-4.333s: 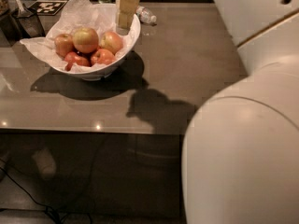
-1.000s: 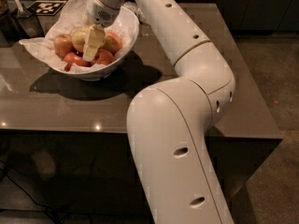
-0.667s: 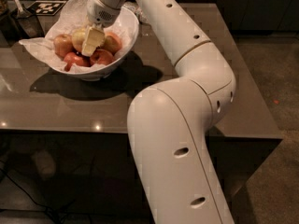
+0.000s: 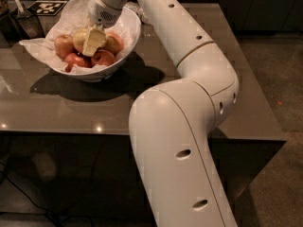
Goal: Pick apple from white bowl
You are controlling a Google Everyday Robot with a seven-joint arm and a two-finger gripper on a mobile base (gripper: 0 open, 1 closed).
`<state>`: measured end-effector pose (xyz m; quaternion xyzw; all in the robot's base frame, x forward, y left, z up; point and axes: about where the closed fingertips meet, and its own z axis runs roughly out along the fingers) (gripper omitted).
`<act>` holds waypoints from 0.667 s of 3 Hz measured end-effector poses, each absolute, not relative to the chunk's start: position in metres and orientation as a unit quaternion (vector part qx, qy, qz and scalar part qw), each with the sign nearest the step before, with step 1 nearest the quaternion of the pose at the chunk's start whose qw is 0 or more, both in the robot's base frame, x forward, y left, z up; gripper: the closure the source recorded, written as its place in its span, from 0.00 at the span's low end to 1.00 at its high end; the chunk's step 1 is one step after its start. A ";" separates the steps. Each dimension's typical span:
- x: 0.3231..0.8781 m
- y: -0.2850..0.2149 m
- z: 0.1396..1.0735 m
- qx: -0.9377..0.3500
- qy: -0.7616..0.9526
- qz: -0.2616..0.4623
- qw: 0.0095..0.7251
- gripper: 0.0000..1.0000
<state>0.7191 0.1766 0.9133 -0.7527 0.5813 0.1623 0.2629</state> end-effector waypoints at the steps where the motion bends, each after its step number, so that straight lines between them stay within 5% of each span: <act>1: 0.721 0.175 0.923 -0.743 0.589 0.157 0.276 1.00; 2: 0.718 0.173 0.949 -0.731 0.597 0.143 0.298 1.00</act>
Offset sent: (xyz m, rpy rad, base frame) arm -0.0164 -0.0149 0.0701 0.0579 -0.1027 -0.1251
